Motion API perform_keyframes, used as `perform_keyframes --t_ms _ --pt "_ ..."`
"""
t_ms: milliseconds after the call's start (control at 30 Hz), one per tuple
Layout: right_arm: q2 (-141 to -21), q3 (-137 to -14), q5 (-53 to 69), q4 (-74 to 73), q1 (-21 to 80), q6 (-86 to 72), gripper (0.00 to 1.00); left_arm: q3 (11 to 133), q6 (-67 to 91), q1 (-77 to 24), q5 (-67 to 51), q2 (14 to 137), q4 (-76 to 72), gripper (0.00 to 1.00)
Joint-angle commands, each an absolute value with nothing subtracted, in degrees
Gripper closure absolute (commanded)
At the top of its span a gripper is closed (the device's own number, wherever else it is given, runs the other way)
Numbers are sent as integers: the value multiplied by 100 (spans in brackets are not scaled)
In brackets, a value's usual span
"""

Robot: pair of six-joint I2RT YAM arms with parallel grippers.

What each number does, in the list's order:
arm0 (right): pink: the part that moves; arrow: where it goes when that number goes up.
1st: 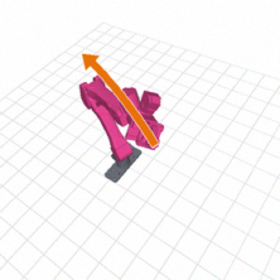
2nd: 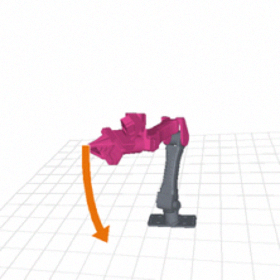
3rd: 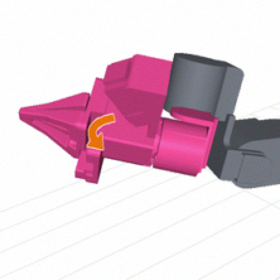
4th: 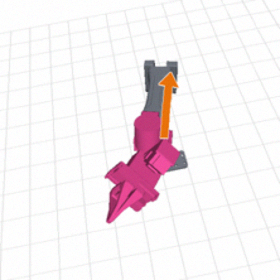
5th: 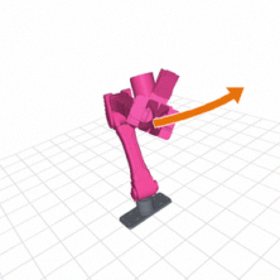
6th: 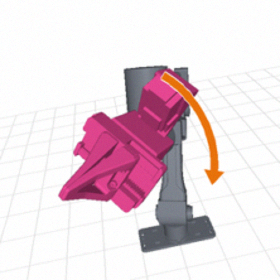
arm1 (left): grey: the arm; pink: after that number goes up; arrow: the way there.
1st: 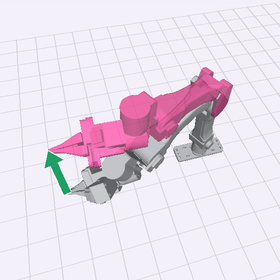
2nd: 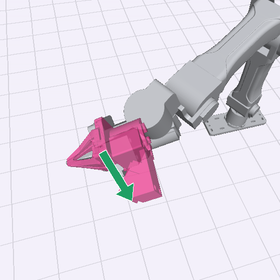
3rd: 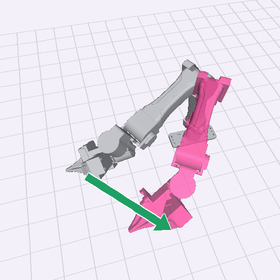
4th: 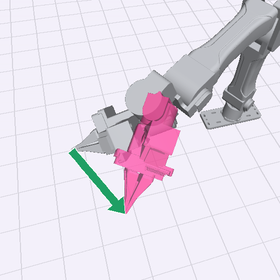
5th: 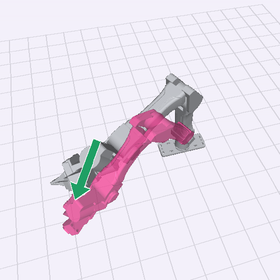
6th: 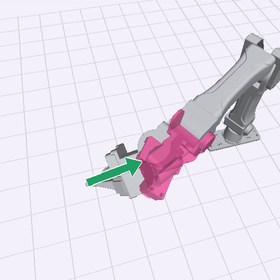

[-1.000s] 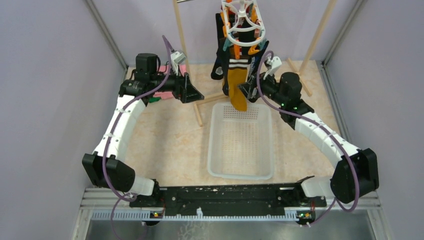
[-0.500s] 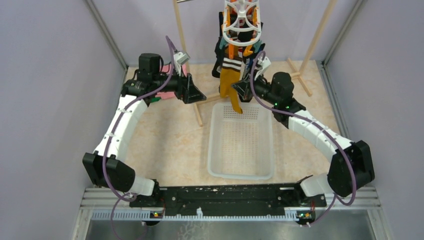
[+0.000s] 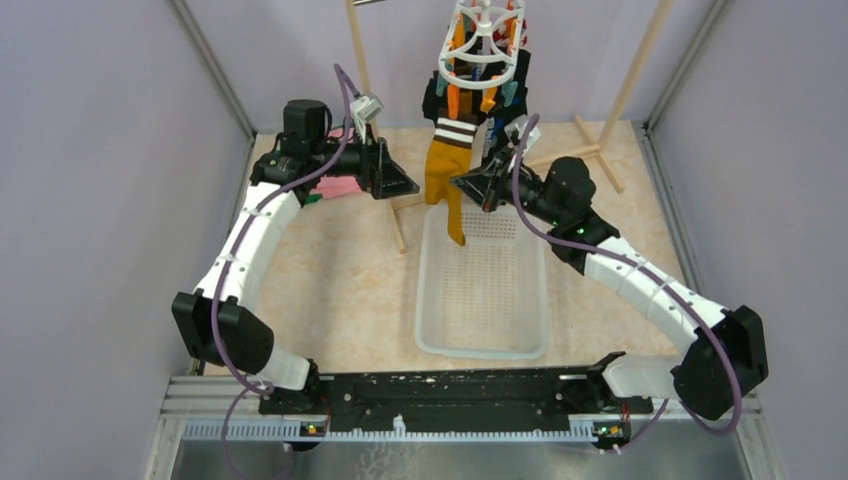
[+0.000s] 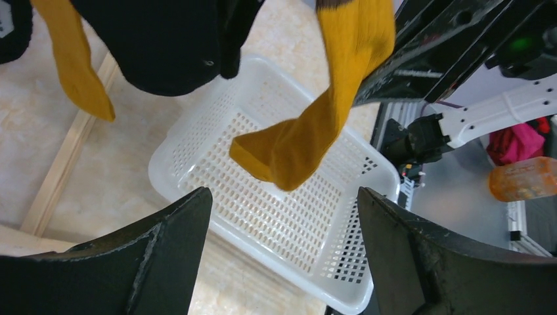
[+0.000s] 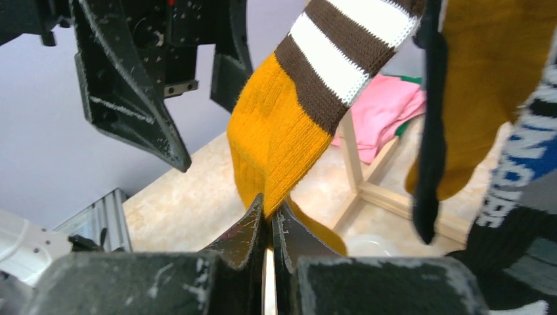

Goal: Remove the socks clipped to the hanger

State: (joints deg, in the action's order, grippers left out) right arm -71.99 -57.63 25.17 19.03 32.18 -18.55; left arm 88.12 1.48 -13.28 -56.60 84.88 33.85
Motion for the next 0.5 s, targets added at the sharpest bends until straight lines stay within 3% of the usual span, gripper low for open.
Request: perform_keyframes --t_ms 0,267,467 --pt "-7080 -5894 2696 2079 3468 -2039 100 9157 708 -1409 -6286 8636 2655 12" --pt "-7176 -6064 2729 1830 3682 -2086 100 8997 855 -1455 -6612 8584 2229 14" --pt "-7176 -6176 2663 1713 3710 -2149 100 8955 1156 -1504 -6811 8628 1905 37"
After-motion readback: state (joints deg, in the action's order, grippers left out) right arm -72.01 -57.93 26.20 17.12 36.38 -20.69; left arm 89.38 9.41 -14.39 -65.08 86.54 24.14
